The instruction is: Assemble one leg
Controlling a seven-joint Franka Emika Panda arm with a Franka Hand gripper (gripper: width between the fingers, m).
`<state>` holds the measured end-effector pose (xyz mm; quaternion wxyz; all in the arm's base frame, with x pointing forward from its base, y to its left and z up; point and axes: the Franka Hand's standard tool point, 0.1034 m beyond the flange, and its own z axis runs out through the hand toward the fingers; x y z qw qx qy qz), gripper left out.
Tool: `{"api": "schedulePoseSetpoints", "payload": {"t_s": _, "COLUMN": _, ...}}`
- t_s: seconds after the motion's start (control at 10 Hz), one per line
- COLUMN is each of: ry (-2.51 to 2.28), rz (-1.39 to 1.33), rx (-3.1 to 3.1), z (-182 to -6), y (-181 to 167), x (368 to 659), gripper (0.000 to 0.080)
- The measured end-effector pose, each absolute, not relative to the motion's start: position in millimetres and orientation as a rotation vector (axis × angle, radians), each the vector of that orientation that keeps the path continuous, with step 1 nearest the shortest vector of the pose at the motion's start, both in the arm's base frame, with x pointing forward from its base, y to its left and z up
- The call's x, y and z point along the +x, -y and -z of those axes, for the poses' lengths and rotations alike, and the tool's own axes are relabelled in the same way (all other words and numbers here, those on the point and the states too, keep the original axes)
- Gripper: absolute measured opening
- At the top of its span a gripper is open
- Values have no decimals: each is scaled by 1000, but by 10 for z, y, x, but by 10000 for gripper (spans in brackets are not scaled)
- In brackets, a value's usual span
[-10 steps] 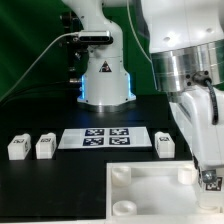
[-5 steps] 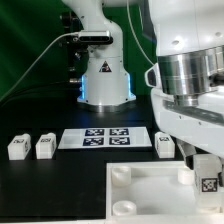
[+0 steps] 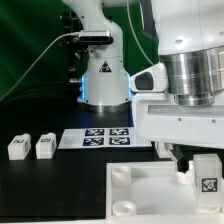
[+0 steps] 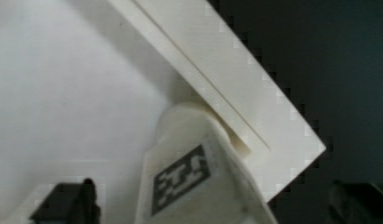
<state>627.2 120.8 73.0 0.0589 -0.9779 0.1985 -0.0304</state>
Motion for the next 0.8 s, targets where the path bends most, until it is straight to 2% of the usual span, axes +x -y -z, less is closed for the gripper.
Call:
{"api": "schedulePoseSetpoints", "payload": {"t_s": 0.2, "ry": -162, "rz": 119, "rx": -3048, "z": -736, "y": -1193, "x": 6314, "gripper": 622}}
{"api": "schedulePoseSetpoints", "payload": {"t_s": 0.3, "ry": -158, "rz": 118, "rx": -3049, "z": -729, "y": -1187, "x": 6308, "gripper": 622}}
{"api": "schedulePoseSetpoints", "payload": {"t_s": 0.4, "ry": -251, "rz": 113, "rx": -3039, "z": -727, "y": -1193, "x": 6306, "gripper": 450}}
{"api": "schedulePoseSetpoints", "payload": {"t_s": 0.5, "ry": -242, "rz": 114, "rx": -3041, "z": -726, "y": -1189, "x": 6306, "gripper": 450}}
{"api": "schedulePoseSetpoints", "payload": {"t_s": 0.6, "ry": -286, "rz": 111, "rx": -3035, "z": -727, "y": -1189, "x": 6306, "gripper": 288}}
{"api": "schedulePoseSetpoints", "payload": {"t_s": 0.8, "ry": -605, "rz": 95, "rx": -2977, "z": -725, "y": -1180, "x": 6308, "gripper": 291}}
